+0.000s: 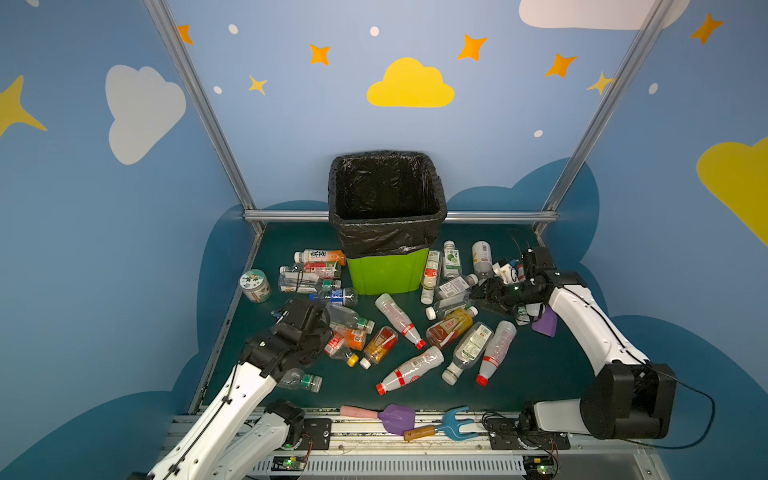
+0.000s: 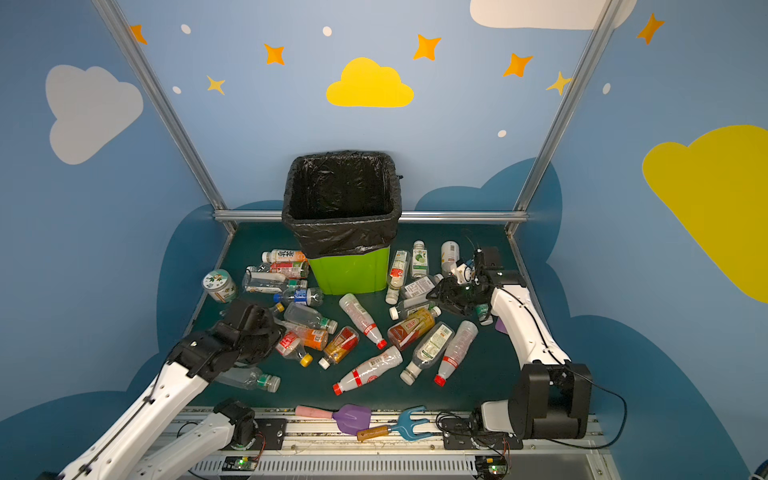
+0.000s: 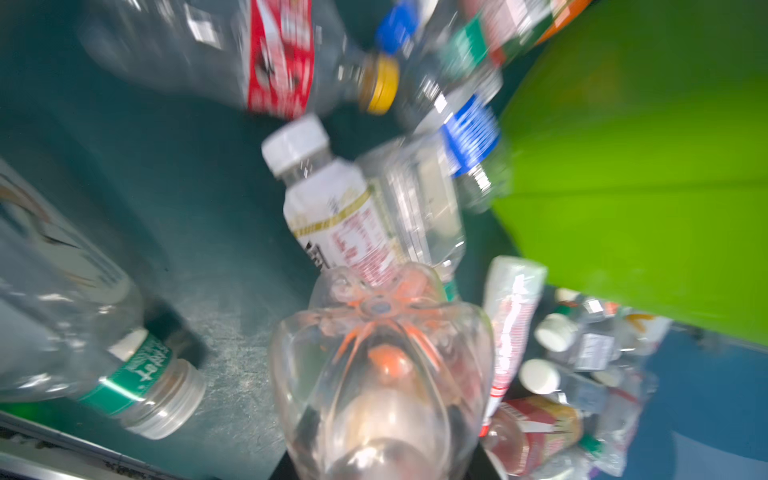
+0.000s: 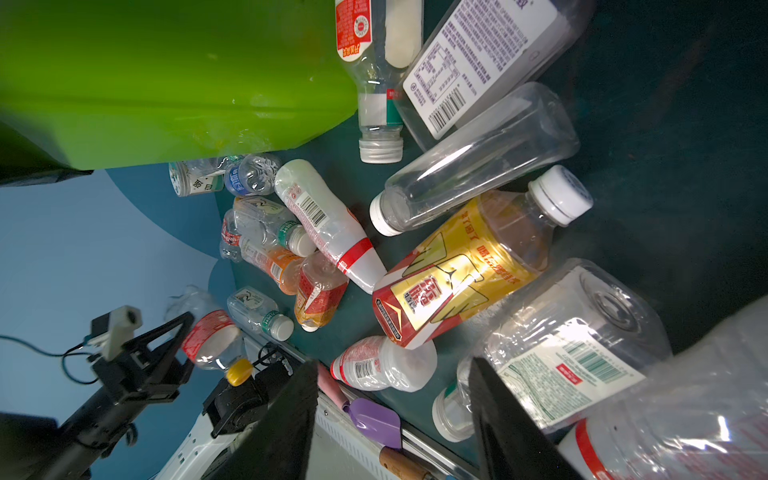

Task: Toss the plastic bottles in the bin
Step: 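Grasp the clear bottle with the left gripper and lift it, then swing the clear bottle over the bin and open the left gripper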

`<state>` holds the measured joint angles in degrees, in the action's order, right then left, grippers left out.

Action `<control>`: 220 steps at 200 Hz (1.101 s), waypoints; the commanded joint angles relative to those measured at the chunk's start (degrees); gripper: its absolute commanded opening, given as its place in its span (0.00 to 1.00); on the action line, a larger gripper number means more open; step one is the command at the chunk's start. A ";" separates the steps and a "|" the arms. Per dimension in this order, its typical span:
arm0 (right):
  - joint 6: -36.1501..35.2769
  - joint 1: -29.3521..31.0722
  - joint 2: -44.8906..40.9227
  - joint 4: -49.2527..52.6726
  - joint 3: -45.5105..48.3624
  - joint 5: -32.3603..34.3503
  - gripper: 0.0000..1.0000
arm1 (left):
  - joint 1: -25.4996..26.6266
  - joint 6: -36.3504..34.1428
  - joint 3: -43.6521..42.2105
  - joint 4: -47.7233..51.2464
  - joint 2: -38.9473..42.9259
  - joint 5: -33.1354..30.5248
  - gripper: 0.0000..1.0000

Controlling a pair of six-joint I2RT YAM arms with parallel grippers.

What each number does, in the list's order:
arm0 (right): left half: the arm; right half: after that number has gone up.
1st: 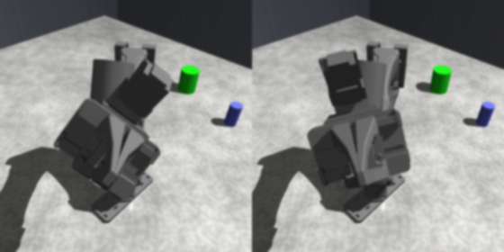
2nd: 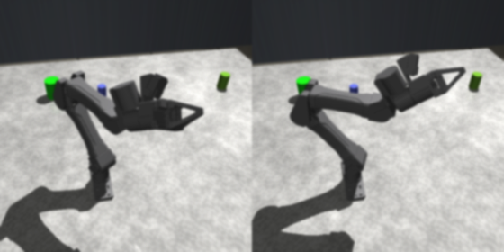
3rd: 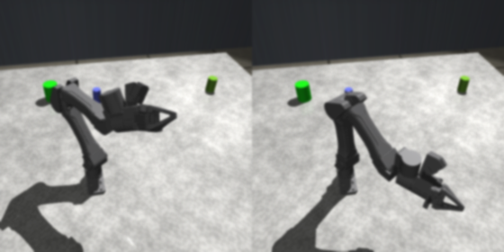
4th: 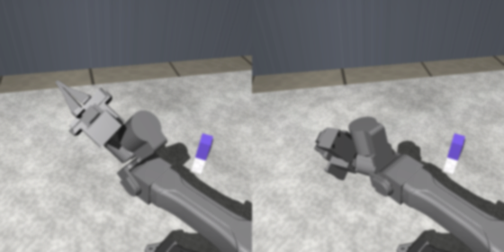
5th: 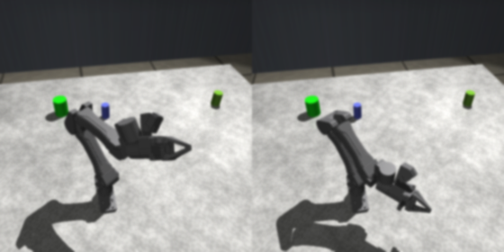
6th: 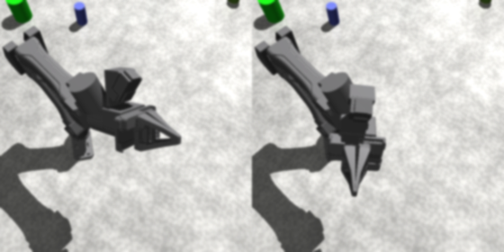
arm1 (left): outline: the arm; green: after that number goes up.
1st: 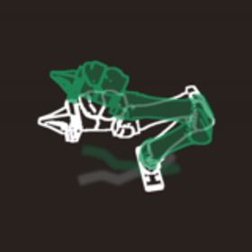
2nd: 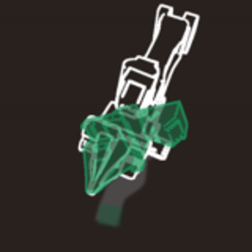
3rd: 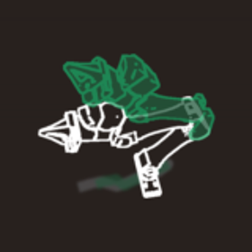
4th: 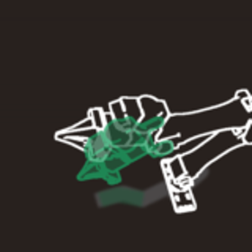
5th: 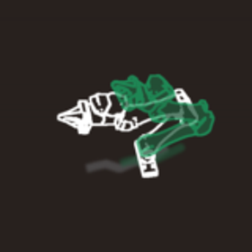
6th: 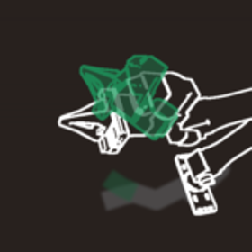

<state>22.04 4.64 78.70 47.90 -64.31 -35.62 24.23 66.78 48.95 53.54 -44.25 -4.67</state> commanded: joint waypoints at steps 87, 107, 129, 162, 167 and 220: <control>1.97 -0.03 -4.29 -0.34 -2.65 1.86 0.57 | -1.38 -37.94 70.10 -6.94 -32.64 -6.41 0.48; 2.69 -0.07 -5.33 -0.68 -2.41 2.60 0.57 | -2.16 -42.39 94.10 -6.32 -52.68 -2.75 0.53; 3.23 -0.16 -6.11 -0.40 -2.05 3.31 0.57 | -4.08 -40.60 125.07 -1.32 -75.10 2.50 0.98; 3.26 -0.37 -9.18 1.28 -2.12 5.02 0.58 | -5.83 -37.80 114.90 -2.01 -69.16 4.12 1.00; 3.73 -0.48 -9.92 1.00 -1.63 5.74 0.59 | -5.61 -38.98 110.66 -2.82 -65.73 3.39 1.00; 3.98 -1.01 -12.46 -2.02 1.25 7.41 0.59 | -5.60 -43.24 73.70 1.31 -37.82 -7.59 1.00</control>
<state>26.15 3.95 65.80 46.72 -63.83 -29.39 18.65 26.09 130.89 51.33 -95.09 -5.72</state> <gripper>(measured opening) 0.591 0.998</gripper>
